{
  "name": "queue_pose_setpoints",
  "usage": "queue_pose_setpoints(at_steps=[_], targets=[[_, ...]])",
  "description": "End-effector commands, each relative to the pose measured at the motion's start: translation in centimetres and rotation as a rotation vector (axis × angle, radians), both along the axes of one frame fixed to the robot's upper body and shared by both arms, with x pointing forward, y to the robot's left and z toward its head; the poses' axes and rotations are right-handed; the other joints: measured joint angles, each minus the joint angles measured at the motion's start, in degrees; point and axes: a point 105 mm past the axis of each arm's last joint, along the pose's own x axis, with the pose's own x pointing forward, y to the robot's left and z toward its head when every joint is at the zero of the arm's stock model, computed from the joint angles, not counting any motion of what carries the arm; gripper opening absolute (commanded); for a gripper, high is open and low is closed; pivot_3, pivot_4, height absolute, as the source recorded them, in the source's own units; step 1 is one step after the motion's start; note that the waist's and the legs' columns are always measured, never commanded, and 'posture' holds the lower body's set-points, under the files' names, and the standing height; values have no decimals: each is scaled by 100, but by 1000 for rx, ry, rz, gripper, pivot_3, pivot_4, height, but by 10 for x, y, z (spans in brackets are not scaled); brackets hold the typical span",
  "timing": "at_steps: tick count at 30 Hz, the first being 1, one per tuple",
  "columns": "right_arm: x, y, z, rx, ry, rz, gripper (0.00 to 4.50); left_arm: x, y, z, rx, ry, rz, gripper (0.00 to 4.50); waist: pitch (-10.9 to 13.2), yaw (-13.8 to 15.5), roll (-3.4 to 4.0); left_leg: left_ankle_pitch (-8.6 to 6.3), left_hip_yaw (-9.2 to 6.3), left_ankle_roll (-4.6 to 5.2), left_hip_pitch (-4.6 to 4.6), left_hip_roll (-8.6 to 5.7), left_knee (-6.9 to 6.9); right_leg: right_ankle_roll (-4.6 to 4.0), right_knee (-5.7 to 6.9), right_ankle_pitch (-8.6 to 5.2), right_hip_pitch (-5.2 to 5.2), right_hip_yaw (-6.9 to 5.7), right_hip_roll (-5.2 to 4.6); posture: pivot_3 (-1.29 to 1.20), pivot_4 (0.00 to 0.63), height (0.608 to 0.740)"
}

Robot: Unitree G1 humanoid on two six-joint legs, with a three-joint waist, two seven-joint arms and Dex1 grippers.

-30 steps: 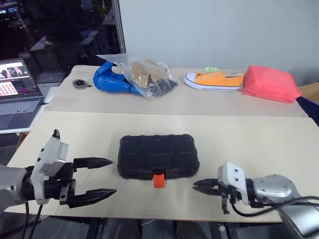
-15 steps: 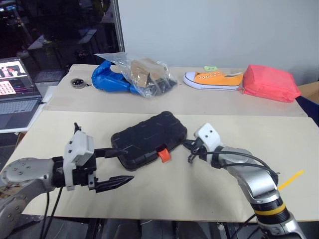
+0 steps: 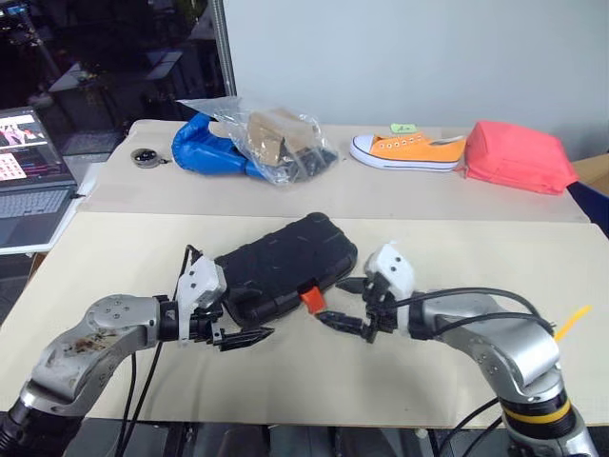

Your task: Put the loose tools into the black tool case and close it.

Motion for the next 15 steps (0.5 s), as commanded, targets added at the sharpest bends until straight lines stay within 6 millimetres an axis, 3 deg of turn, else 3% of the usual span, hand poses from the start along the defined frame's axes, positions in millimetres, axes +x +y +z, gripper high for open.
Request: queue_pose_setpoints(at_steps=[1,9,10,15], targets=[[-1,5,2,-3,-11,-29,4020,-2,7,-18,44,61,9,4186,-2,-1,2,0,2,0,1,0,2,3,0,-1,2,2,-1,0,150,740],[8,10,-5,-5,-2,-141,4020,-5,4,-16,39,56,-2,4186,-5,-8,6,0,0,0,17,3,3,26,1,-13,15,2,0,0,150,740],[9,11,-5,0,-2,-148,3499,-5,4,-15,39,55,-2,4186,-5,-9,6,0,0,0,17,2,3,26,0,-13,15,3,-1,0,150,740],[14,13,-5,4,-9,-177,1927,-6,3,-15,40,54,-5,4186,-5,-5,6,0,-3,0,15,2,3,26,-2,-12,14,5,-3,0,150,740]])
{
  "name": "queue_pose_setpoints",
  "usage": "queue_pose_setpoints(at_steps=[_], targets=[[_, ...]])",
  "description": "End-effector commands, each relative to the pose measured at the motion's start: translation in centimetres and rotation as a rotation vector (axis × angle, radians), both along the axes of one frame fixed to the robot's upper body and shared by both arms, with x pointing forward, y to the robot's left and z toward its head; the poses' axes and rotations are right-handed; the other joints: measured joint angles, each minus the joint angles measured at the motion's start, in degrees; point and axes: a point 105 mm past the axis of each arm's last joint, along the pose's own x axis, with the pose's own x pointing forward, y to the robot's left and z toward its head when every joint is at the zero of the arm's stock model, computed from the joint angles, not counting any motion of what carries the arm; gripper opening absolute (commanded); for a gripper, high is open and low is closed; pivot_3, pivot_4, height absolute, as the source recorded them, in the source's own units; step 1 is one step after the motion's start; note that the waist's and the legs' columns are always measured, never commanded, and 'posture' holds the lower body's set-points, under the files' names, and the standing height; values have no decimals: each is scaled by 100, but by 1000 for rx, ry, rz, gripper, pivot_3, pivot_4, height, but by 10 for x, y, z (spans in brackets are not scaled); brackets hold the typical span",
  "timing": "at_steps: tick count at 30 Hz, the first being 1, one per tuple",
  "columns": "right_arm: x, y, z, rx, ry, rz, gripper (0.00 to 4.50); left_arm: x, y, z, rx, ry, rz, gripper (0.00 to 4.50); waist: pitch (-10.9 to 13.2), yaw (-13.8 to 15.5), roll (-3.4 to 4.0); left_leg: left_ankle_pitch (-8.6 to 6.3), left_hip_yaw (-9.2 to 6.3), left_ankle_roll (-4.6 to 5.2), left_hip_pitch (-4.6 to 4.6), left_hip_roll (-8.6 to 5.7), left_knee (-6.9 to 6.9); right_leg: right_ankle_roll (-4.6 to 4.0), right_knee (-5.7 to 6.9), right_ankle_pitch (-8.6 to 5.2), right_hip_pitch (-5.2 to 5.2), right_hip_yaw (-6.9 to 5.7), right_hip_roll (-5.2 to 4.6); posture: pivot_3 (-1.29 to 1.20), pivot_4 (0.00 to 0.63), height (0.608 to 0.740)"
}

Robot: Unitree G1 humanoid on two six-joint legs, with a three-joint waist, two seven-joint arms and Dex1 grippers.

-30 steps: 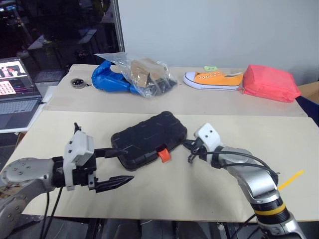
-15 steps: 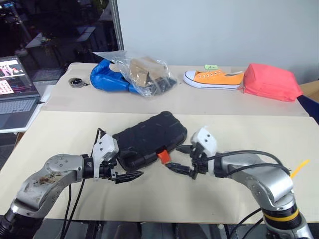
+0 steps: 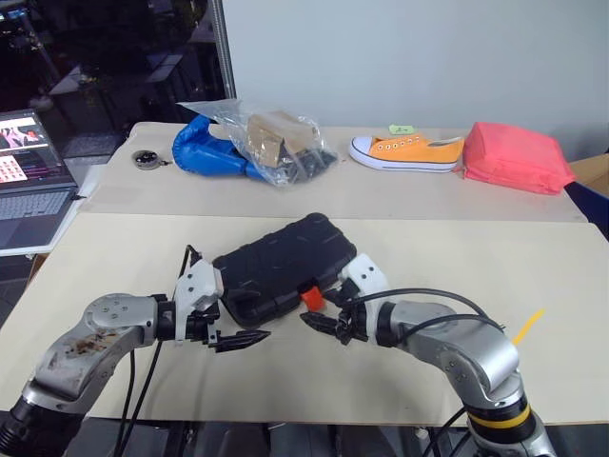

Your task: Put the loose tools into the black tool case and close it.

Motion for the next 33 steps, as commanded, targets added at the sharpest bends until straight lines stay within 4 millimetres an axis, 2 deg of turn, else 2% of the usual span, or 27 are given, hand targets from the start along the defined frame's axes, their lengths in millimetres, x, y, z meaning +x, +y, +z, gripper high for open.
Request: queue_pose_setpoints(at_steps=[1,3,6,12,18,22,24,25,28,32,33], targets=[[2,1,8,-4,-40,-5,1538,-4,2,-14,33,66,14,4186,0,1,0,0,0,0,-1,0,0,0,0,0,0,0,0,0,150,740],[2,1,7,-22,-47,-4,1109,-3,3,-14,33,65,15,4186,0,0,0,0,0,0,-1,0,-1,0,-2,0,0,0,-1,0,150,740],[3,1,9,-12,-59,-11,1112,-3,3,-15,32,67,16,4186,0,0,0,0,0,0,-1,0,-1,0,-2,0,0,-1,0,0,150,740],[5,8,32,100,-154,0,1112,-5,1,-19,29,76,13,4186,0,-2,0,0,0,0,-1,1,-1,6,-1,-4,-1,-1,0,0,150,740],[16,12,29,122,-152,-23,1112,-3,-3,-19,28,72,2,4186,0,-11,0,0,0,0,0,1,-1,17,0,-10,-2,-1,0,0,150,740],[28,15,19,120,-116,-36,1112,-1,-8,-14,28,60,-4,4186,1,-78,-1,1,-1,1,3,2,0,16,2,-8,-1,0,3,0,150,740],[28,14,14,89,-121,-10,2119,-1,-11,-12,27,56,-6,4186,1,-121,-1,2,-2,2,6,2,0,13,2,0,1,2,7,0,150,740],[26,13,14,83,-123,-1,2278,0,-11,-10,26,55,-4,4186,1,-128,0,2,-3,2,10,2,0,13,3,1,3,2,7,0,150,740],[16,2,16,66,-119,30,3334,1,-11,-8,25,55,6,4186,1,-117,-1,2,-4,2,14,2,-1,14,2,0,8,2,8,0,150,740],[4,-15,15,13,-103,68,3334,2,-11,-8,24,58,19,4186,1,-99,-1,2,-8,2,1,1,-2,24,-16,-5,8,1,-3,0,150,740],[3,-17,13,18,-78,64,3074,3,-10,-8,24,59,21,4186,1,-94,-1,1,-10,2,-4,0,-3,26,-22,-7,7,0,-6,0,150,740]])
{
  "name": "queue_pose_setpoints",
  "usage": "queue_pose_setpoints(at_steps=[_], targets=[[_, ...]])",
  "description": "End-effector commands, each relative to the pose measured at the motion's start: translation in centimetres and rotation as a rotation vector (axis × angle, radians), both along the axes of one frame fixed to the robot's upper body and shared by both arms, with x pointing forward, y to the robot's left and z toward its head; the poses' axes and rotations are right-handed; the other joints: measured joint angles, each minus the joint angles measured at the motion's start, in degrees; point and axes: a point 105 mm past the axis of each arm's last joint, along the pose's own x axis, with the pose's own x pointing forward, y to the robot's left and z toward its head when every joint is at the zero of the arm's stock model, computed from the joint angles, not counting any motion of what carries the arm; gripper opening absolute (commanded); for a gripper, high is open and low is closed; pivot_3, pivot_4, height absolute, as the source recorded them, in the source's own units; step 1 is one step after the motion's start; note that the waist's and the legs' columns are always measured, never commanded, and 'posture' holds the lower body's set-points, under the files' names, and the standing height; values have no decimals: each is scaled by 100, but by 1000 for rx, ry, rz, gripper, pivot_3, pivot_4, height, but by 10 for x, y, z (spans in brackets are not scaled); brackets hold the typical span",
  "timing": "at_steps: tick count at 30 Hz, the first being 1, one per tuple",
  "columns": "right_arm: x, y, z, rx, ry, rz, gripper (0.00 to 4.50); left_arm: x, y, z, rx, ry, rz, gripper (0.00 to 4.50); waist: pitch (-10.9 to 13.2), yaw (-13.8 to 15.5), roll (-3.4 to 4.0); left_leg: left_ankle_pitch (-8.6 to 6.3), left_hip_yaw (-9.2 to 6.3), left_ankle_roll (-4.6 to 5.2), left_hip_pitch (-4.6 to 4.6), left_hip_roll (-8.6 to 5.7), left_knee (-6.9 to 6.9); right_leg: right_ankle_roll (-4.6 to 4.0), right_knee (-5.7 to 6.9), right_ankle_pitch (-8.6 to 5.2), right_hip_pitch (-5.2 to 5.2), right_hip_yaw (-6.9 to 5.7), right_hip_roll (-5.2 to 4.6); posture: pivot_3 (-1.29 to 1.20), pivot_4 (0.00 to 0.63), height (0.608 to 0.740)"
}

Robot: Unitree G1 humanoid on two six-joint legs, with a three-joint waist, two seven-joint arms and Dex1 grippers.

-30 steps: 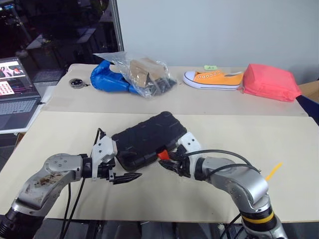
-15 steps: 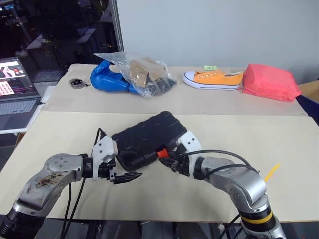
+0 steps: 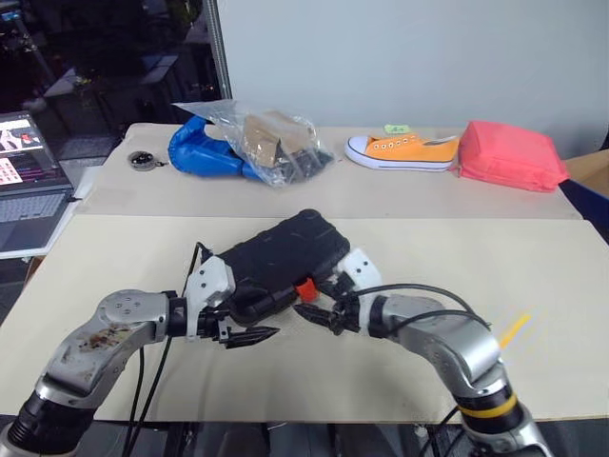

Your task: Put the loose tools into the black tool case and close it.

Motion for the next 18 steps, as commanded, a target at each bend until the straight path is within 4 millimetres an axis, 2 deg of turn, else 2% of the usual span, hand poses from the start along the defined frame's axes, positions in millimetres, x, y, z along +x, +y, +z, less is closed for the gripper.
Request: queue_pose_setpoints(at_steps=[1,5,9,12,18], targets=[[-9,-3,9,31,22,32,2762,-1,2,-11,20,48,20,4186,0,-4,-1,0,-2,0,-2,-1,-1,0,-2,0,0,0,-2,0,150,740],[-7,0,7,37,55,32,1505,2,4,-14,26,46,28,4186,0,2,-1,-2,-13,0,-5,-1,-3,0,-3,0,-2,0,-1,0,150,740],[3,14,4,54,75,33,114,3,7,-16,31,39,39,4186,0,-14,0,-1,-20,1,2,-1,0,4,-1,0,1,2,0,0,150,740],[15,25,-3,36,70,23,34,3,7,-19,32,38,40,4186,0,-15,0,-1,-22,1,16,0,0,4,-2,2,12,2,1,0,150,740],[33,36,1,84,24,-1,34,4,10,-23,30,36,48,4186,1,-18,0,-1,-21,1,18,1,-1,2,3,3,11,3,2,0,150,740]])
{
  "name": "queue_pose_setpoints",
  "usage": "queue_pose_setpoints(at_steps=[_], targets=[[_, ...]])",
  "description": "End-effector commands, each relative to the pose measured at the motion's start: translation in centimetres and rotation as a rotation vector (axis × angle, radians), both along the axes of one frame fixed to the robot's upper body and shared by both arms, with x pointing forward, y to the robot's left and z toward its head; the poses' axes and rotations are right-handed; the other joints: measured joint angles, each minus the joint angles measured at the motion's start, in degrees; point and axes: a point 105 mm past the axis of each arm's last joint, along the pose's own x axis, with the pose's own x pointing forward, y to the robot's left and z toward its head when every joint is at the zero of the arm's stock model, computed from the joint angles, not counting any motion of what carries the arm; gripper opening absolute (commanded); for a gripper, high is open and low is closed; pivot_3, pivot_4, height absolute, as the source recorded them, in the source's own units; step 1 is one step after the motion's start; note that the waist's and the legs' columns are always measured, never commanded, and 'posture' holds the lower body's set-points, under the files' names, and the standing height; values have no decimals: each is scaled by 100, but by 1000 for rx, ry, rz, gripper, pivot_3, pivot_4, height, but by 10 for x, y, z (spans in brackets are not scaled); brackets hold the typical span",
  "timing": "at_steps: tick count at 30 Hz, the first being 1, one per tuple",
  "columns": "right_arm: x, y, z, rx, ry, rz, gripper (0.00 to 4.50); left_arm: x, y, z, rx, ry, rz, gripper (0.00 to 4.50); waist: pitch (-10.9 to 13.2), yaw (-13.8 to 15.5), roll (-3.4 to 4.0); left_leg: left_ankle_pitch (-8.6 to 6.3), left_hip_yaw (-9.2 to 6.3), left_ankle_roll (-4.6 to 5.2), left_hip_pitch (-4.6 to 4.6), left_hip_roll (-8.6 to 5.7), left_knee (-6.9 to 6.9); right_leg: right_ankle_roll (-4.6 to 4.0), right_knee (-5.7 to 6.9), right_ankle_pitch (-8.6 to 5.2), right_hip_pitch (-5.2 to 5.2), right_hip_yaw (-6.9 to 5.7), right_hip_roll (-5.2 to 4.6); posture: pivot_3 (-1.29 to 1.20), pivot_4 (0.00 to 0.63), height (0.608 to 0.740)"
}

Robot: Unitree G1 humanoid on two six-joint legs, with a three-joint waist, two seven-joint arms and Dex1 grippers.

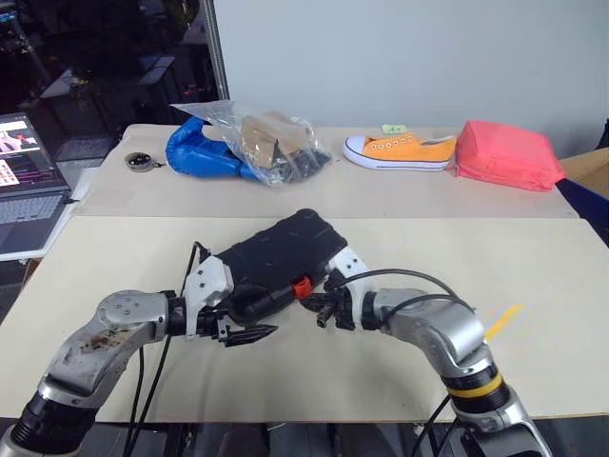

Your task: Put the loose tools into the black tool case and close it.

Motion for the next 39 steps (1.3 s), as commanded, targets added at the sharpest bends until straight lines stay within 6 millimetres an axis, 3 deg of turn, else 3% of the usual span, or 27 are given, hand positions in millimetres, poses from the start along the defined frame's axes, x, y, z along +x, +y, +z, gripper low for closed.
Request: queue_pose_setpoints(at_steps=[1,4,8,11,16,21,29,33,39], targets=[[14,6,29,71,-138,-13,34,-1,7,-20,30,72,29,4186,0,1,0,0,-1,0,0,0,0,0,0,0,1,-1,0,0,150,740],[7,1,34,102,-148,10,34,-1,8,-22,30,72,32,4186,0,-5,0,0,0,0,0,1,0,0,0,0,0,1,-1,0,150,740],[-26,-13,35,129,-112,137,34,-1,10,-24,30,72,36,4186,1,14,2,0,-2,0,-9,1,-3,1,-3,-1,-4,-2,-2,0,150,740],[-39,-26,33,129,-89,170,34,0,11,-25,28,71,37,4186,0,8,2,-2,-4,1,-12,0,-8,1,-11,-1,-2,-4,-8,0,150,740],[-30,-28,38,147,-115,136,34,0,12,-26,30,70,39,4186,1,-10,1,-2,-2,1,4,0,-8,3,-7,-2,5,3,-5,0,150,740],[-11,-17,26,107,-124,72,34,1,14,-27,31,67,46,4186,0,-10,1,-2,-2,1,15,2,-8,0,-4,0,9,4,-1,0,150,740],[17,-1,30,115,-183,-1,34,2,14,-28,31,64,52,4186,0,-25,2,-1,2,1,7,2,-9,-2,-6,1,2,7,-1,0,150,740],[11,-3,35,139,-194,16,34,2,14,-28,29,63,56,4186,0,-23,2,-1,0,1,12,5,-10,-7,1,4,1,6,3,0,150,740],[-16,-11,47,198,-200,121,34,2,15,-29,27,65,59,4186,0,-2,3,-2,-1,1,5,4,-12,-2,-5,0,1,4,-3,0,150,740]])
